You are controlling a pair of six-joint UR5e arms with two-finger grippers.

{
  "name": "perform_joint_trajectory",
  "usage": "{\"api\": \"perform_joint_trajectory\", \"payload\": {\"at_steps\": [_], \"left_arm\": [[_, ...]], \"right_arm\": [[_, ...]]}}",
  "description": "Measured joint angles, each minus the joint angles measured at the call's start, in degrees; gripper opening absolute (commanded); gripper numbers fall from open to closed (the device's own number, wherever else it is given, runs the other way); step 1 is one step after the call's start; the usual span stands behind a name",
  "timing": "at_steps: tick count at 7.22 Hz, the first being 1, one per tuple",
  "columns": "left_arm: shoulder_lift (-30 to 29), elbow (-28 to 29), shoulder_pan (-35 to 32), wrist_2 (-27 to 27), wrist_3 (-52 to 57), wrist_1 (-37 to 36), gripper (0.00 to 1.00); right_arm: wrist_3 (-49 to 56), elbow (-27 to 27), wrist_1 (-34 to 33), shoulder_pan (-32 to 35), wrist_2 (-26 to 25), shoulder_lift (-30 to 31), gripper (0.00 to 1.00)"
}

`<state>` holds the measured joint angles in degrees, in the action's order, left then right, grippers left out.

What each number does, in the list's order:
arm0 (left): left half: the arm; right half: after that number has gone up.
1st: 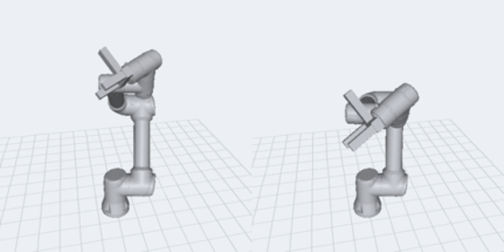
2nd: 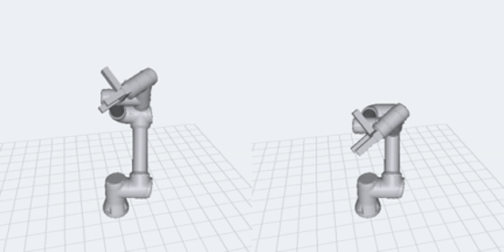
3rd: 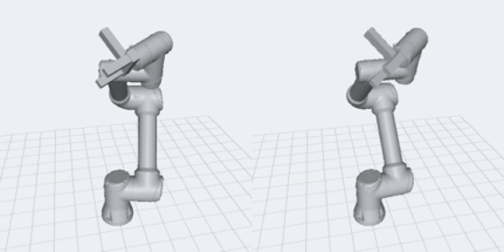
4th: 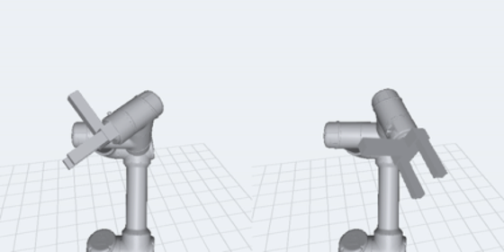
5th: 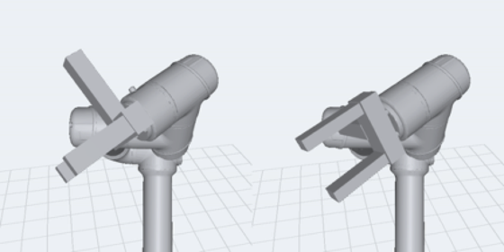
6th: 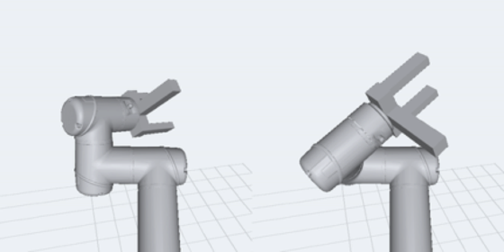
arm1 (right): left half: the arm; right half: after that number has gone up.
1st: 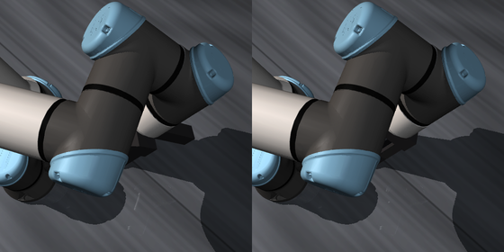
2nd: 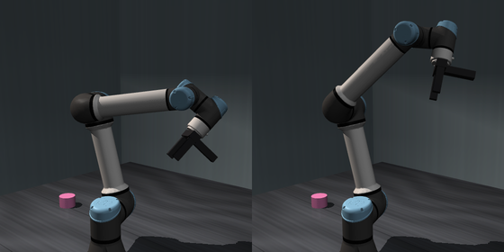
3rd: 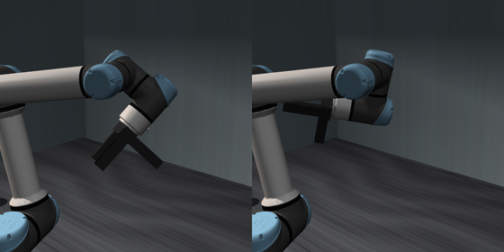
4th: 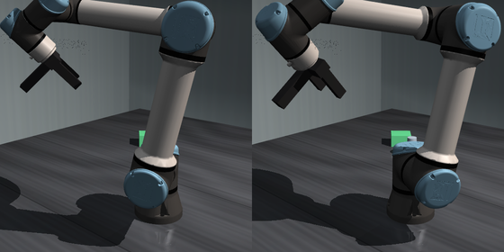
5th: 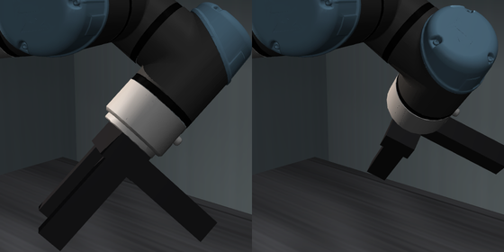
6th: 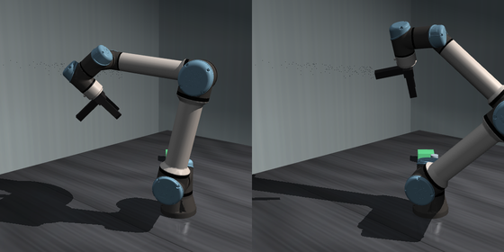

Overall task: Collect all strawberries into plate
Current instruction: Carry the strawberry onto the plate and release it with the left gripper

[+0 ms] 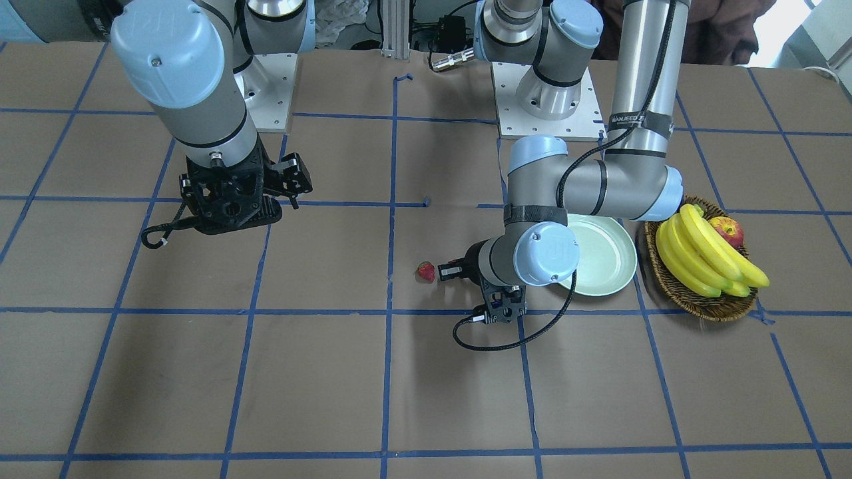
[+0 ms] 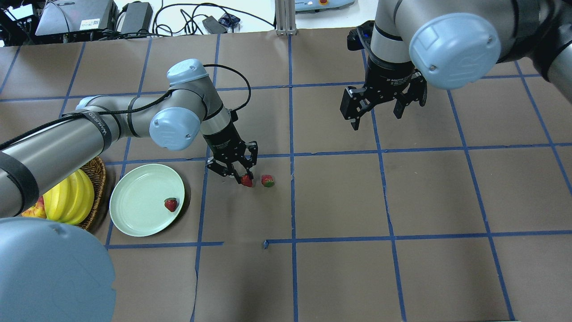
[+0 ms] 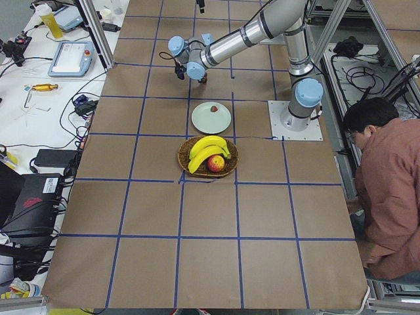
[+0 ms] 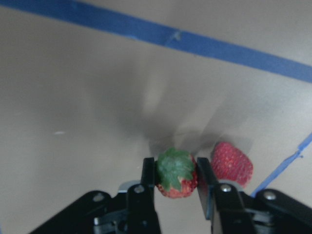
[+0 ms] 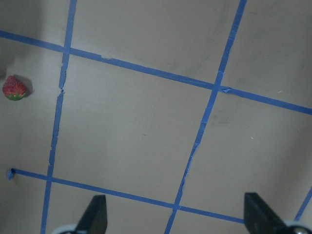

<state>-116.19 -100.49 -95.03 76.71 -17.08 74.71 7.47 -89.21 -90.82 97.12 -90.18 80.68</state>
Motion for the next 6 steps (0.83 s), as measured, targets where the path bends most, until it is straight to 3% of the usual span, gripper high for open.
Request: {"api": "perform_joint_trajectory", "payload": {"at_steps": [3, 5, 6], "left_arm": [[3.85, 3.25, 5.58, 13.17, 10.15, 11.8, 0.0], [4.32, 2.29, 12.12, 22.89, 21.63, 14.37, 0.0], [3.73, 1.55, 14.99, 25.12, 25.79, 14.13, 0.4]], "right_arm": [[0.0, 0.0, -0.01, 0.0, 0.19, 0.0, 1.0], [-0.02, -0.21, 0.03, 0.06, 0.6, 0.0, 1.0], [-0.06, -0.43, -0.02, 0.07, 0.67, 0.0, 1.0]]}}
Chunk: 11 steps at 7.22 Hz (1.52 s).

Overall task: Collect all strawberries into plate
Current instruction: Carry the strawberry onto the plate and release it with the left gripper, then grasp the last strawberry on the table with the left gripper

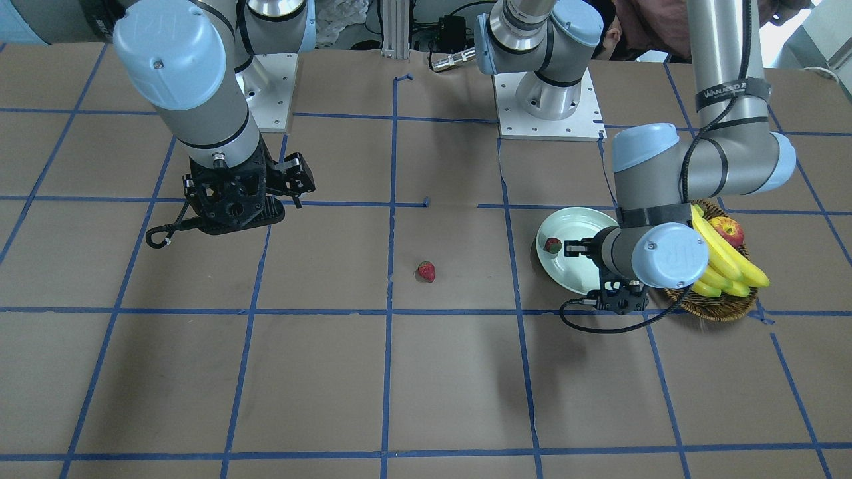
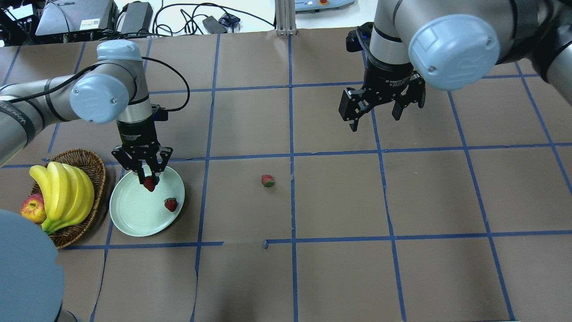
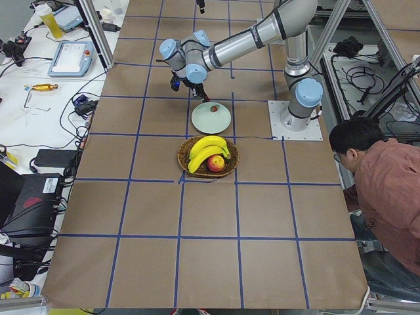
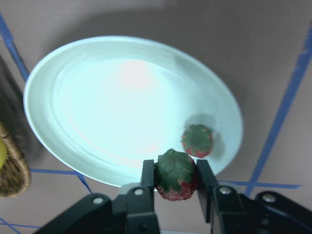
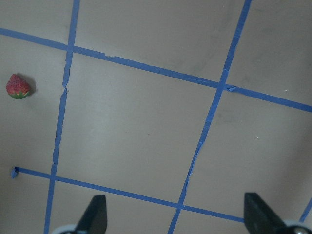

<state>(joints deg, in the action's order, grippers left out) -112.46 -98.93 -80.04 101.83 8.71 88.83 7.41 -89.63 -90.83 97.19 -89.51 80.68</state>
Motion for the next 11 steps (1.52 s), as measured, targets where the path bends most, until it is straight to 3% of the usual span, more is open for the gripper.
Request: {"api": "perform_joint_trajectory", "payload": {"at_steps": [1, 2, 4, 6, 11], "left_arm": [[-0.6, -0.75, 1.78, 0.73, 1.95, -0.32, 0.83], [-1.08, -1.64, 2.5, 0.74, 2.19, -0.82, 1.0], [-0.6, -2.36, 2.58, -0.64, 1.61, -2.7, 1.0], [1.09, -0.29, 0.63, -5.28, -0.33, -3.25, 1.0], [-0.85, 3.2, -10.47, -29.2, -23.91, -6.45, 1.0]], "right_arm": [[-0.02, -0.12, -0.03, 0.01, 0.02, 0.0, 1.0], [-0.01, -0.16, -0.04, 0.01, -0.04, 0.0, 1.0], [0.05, -0.27, -0.05, -0.01, -0.1, 0.0, 1.0], [0.06, -0.29, -0.05, -0.04, -0.4, 0.0, 1.0], [0.11, -0.25, -0.03, -0.07, -0.74, 0.08, 1.0]]}}
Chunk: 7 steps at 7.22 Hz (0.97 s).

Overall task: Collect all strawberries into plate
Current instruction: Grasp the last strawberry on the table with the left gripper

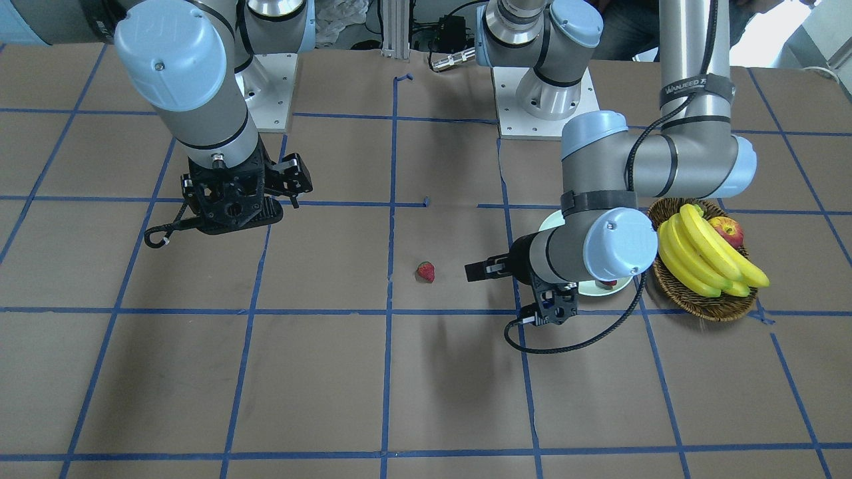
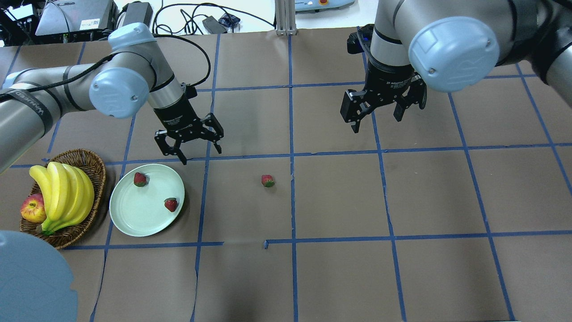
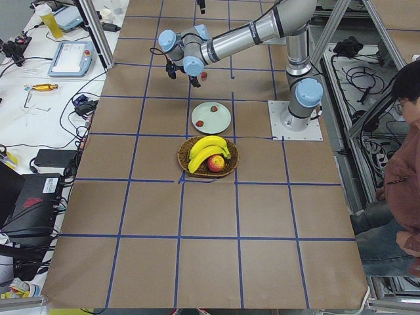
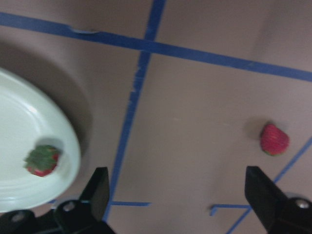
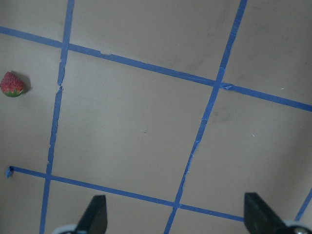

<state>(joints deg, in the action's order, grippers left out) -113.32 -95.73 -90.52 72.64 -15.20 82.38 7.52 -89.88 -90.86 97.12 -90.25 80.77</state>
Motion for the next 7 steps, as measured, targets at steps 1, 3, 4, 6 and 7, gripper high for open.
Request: {"api": "perform_joint_trajectory", "payload": {"at_steps": [1, 3, 4, 6, 7], "left_arm": [[-1.44, -0.21, -1.6, -3.31, -2.63, -1.67, 1.0], [-4.8, -0.55, -4.13, -7.11, -5.99, -4.58, 0.96], [-6.31, -0.68, -5.09, -7.87, -6.83, -5.59, 0.73], [-8.11, -0.82, -6.12, -8.08, -7.37, -6.13, 0.4], [-8.48, -0.84, -6.46, -7.9, -7.42, -6.03, 0.03]], "right_arm": [[0.0, -0.02, 0.0, 0.0, -0.01, 0.0, 1.0], [-0.04, -0.09, 0.06, 0.0, -0.01, 0.0, 1.0], [-0.05, -0.1, 0.06, 0.0, -0.01, 0.0, 1.0], [-0.05, -0.11, 0.07, 0.0, -0.01, 0.0, 1.0], [-0.05, -0.12, 0.07, 0.0, -0.01, 0.0, 1.0]]}}
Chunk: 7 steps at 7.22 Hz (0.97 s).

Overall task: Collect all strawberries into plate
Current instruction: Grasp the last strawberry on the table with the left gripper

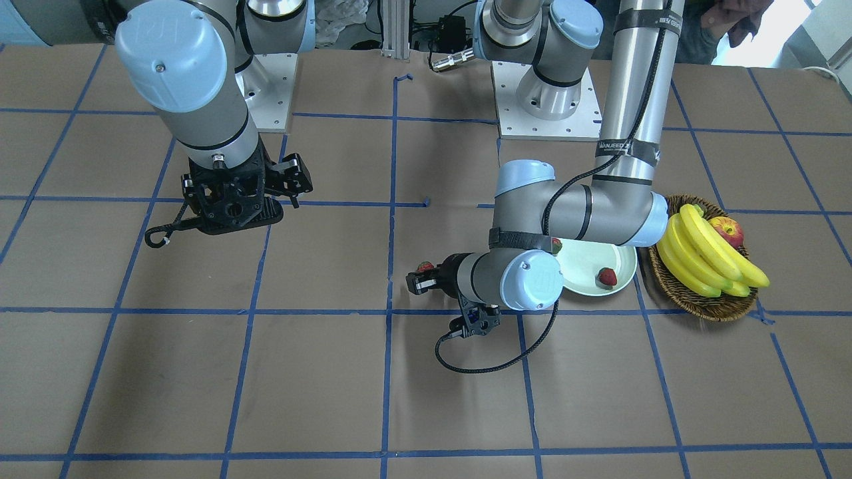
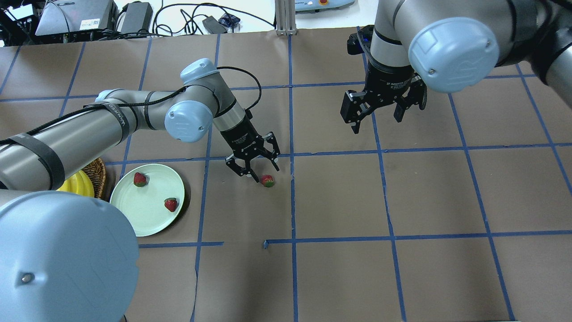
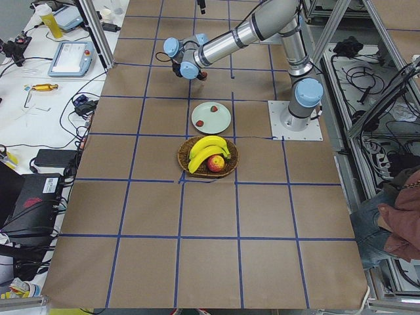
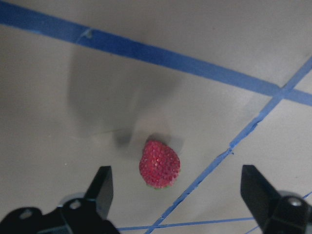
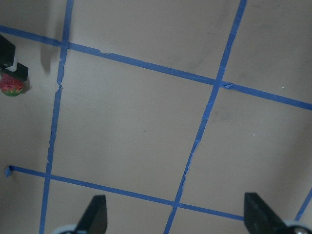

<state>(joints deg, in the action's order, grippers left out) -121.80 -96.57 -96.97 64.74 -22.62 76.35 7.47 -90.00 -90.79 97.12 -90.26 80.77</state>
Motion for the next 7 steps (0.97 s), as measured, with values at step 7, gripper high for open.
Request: {"api": "perform_joint_trajectory", "payload": {"at_steps": [7], "left_arm": [[5.68, 1.5, 1.5, 16.56, 4.74, 6.26, 0.0]], "right_arm": [[0.0, 0.0, -0.07, -0.11, 0.06, 0.0, 1.0]]}}
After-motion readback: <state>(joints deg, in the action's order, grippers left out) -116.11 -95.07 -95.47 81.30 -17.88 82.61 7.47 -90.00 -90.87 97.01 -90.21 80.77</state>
